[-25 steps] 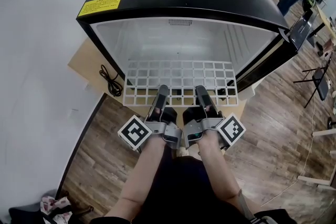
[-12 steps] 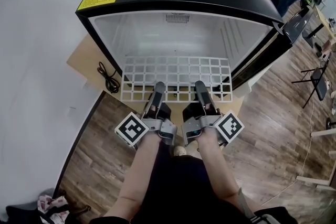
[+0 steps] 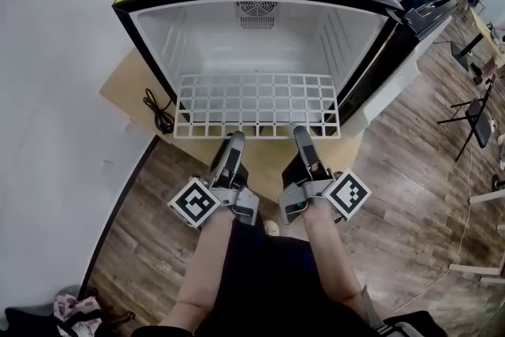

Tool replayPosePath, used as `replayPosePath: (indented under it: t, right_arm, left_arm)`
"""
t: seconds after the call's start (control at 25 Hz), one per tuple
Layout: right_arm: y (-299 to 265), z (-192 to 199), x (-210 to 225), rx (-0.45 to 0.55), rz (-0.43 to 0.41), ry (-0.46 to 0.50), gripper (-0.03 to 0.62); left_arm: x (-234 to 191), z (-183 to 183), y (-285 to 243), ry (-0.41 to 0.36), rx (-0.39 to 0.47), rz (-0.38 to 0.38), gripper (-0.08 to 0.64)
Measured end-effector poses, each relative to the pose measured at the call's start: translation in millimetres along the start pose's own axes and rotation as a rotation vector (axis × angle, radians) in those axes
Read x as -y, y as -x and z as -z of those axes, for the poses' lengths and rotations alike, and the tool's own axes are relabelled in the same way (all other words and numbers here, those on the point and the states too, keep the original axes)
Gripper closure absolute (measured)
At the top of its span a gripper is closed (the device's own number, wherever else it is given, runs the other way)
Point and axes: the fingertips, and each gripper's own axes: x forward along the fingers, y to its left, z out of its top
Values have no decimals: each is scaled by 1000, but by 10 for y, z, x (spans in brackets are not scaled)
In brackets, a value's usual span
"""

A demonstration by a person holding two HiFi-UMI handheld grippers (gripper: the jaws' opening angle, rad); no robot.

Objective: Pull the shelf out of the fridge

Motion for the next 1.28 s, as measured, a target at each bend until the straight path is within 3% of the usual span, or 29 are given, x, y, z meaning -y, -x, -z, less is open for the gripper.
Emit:
replayPosePath:
  t: [0.24, 0.48, 0.56, 0.64, 0.72, 0.96, 1.28]
  right_arm:
    - [182, 168, -104, -118, -39, 223, 337]
    - [361, 218, -15, -187, 30, 506, 342]
    - [405, 205, -30, -190, 39, 619, 369]
    - [443, 204, -50, -195, 39, 709, 442]
    - [478, 221, -62, -199, 33, 752, 504]
    - [530, 348, -28, -267, 41, 818, 600]
    - [584, 322, -59, -245, 59, 851, 601]
  left_arm:
    - [27, 214, 234, -277, -106, 3, 336]
    - [2, 310, 367, -691, -186, -104, 336]
    - [30, 322, 394, -829, -202, -135, 337]
    - [68, 346, 417, -933, -216, -149, 383]
    - [114, 381, 438, -965, -221, -141, 483]
    - [197, 506, 476, -971, -249, -120, 548]
    - [215, 567, 483, -974, -263, -127, 555]
